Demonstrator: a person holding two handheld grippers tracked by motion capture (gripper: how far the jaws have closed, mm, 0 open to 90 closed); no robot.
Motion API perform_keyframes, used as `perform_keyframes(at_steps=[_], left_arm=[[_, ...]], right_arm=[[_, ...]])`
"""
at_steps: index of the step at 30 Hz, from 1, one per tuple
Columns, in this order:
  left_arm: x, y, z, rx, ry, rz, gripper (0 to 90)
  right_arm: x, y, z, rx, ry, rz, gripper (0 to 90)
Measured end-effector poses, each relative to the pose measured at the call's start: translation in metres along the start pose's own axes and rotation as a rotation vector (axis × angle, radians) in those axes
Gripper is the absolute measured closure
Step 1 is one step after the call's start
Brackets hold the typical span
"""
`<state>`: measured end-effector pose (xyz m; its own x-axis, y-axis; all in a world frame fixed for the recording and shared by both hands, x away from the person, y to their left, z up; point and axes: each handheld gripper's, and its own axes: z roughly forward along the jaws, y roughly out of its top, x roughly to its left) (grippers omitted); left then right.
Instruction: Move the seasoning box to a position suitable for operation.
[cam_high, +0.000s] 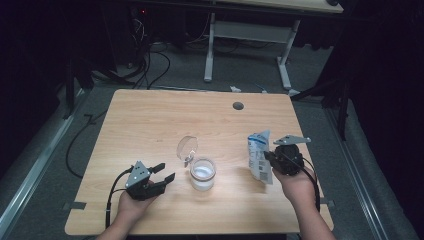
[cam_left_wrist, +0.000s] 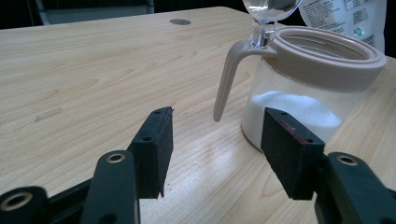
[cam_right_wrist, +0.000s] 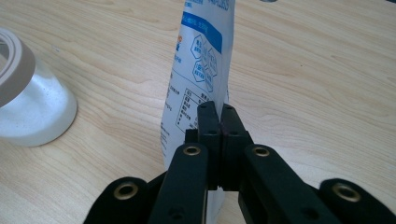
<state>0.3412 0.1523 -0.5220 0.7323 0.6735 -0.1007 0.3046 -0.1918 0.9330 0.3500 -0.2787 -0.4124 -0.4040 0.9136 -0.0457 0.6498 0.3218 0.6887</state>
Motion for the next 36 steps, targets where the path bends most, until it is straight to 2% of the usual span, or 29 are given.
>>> perform_keyframes(at_steps=[6,11,21,23,31,36], left_arm=[[0.0,0.0,0.0,0.002,0.002,-0.002,44.1],[0.0,0.0,-0.001,0.001,0.007,0.0,44.0],[0.0,-0.001,-0.003,0.015,0.02,0.031,44.8],[0.001,-0.002,-0.005,0.018,0.027,0.035,44.6],[0.013,-0.003,-0.017,0.008,0.046,-0.002,44.3],[0.02,-0.004,-0.025,0.009,0.075,-0.011,43.8]], right_arm=[[0.003,-0.011,-0.003,-0.055,-0.004,0.004,90.0],[0.002,-0.019,-0.006,-0.093,0.002,0.033,90.0],[0.005,-0.026,-0.01,-0.173,-0.006,0.018,90.0],[0.005,-0.028,-0.01,-0.189,0.001,0.034,90.0],[0.002,-0.039,-0.009,-0.266,0.013,0.075,90.0],[0.002,-0.046,-0.009,-0.309,0.004,0.073,90.0]])
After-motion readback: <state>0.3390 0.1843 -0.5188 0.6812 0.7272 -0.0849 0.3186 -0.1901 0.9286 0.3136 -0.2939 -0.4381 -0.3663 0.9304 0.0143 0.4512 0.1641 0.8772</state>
